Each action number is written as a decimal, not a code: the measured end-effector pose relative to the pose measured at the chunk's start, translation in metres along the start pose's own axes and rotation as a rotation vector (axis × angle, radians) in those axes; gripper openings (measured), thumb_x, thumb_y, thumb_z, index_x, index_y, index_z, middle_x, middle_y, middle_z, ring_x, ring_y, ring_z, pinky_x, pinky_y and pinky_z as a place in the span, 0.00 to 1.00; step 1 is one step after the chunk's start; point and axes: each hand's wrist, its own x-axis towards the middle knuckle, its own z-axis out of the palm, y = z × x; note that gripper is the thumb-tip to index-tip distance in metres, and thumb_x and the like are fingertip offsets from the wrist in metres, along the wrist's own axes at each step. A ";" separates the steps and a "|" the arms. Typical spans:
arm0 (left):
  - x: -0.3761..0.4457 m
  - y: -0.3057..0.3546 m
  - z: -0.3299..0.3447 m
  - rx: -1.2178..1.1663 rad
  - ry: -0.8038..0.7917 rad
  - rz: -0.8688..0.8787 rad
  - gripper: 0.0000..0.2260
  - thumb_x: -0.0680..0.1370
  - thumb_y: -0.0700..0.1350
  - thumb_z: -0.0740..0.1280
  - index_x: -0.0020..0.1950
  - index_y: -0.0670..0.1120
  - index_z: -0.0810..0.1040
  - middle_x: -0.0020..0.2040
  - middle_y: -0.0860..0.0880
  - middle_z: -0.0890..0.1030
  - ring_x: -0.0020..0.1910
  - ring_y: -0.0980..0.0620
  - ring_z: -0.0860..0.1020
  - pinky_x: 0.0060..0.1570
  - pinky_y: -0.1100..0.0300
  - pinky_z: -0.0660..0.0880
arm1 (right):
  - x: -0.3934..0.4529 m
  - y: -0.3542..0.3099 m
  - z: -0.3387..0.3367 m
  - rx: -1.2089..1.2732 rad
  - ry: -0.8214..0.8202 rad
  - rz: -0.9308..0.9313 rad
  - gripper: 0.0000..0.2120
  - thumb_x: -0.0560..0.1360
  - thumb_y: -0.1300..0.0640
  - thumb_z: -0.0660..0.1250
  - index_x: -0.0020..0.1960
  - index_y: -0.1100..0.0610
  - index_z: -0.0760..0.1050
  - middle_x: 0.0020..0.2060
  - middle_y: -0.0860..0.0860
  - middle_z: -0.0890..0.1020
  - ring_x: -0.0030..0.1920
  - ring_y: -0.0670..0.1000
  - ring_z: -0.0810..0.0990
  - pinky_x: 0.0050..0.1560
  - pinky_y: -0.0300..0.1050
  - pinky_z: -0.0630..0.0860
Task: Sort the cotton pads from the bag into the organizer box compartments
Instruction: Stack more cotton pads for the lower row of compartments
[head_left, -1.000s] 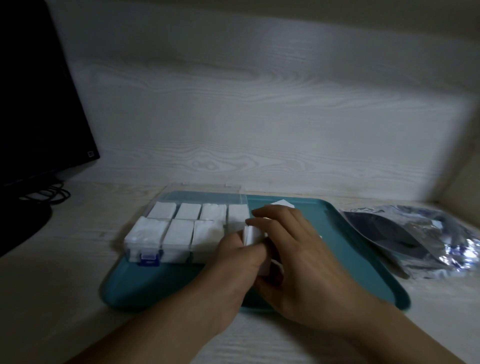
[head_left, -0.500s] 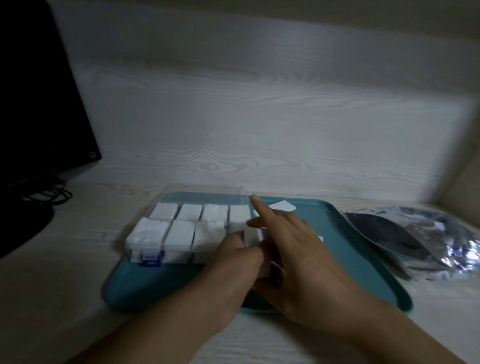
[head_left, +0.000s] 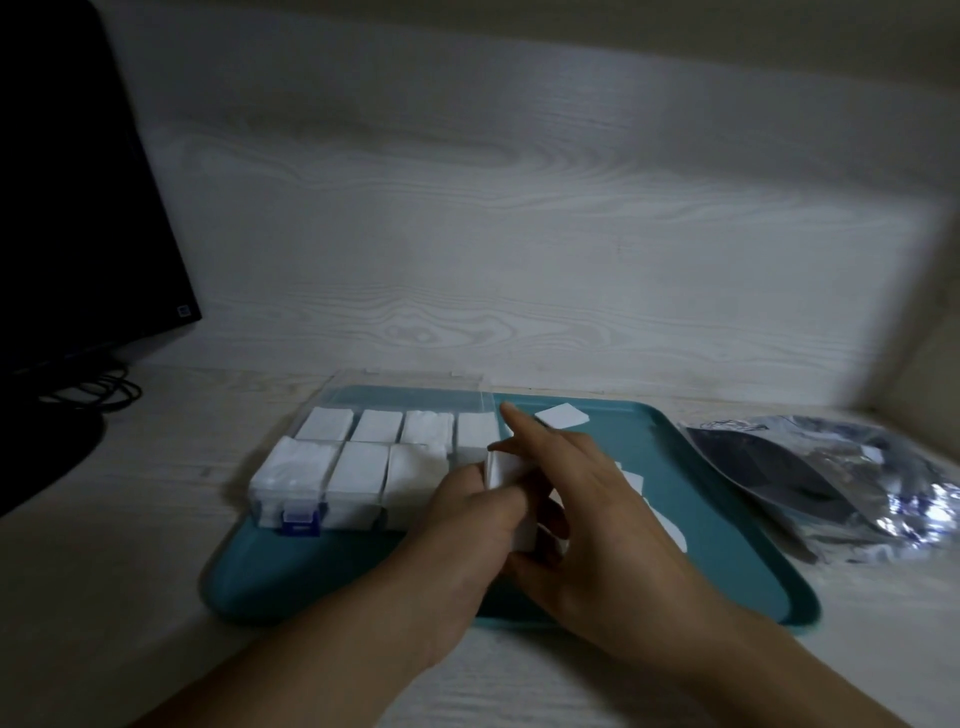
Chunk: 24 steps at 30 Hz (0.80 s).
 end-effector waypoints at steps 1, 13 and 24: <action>0.001 -0.001 0.000 -0.012 0.007 -0.007 0.07 0.79 0.45 0.67 0.55 0.48 0.82 0.48 0.45 0.86 0.51 0.46 0.84 0.59 0.43 0.78 | 0.000 0.000 0.000 0.006 0.001 0.005 0.44 0.67 0.52 0.73 0.78 0.53 0.57 0.62 0.37 0.68 0.63 0.46 0.72 0.61 0.47 0.75; 0.004 0.008 -0.007 -0.130 0.044 0.075 0.09 0.82 0.43 0.62 0.56 0.46 0.81 0.38 0.46 0.85 0.34 0.49 0.82 0.36 0.55 0.76 | 0.004 0.003 -0.020 0.121 0.001 0.091 0.43 0.70 0.44 0.72 0.78 0.46 0.54 0.66 0.35 0.68 0.67 0.39 0.68 0.65 0.29 0.64; 0.004 0.031 -0.020 -0.369 0.088 -0.010 0.16 0.83 0.55 0.57 0.54 0.45 0.77 0.32 0.46 0.77 0.23 0.53 0.67 0.19 0.67 0.57 | 0.007 0.041 -0.028 -0.133 -0.161 0.513 0.20 0.76 0.43 0.66 0.65 0.48 0.75 0.60 0.44 0.78 0.63 0.45 0.72 0.63 0.40 0.69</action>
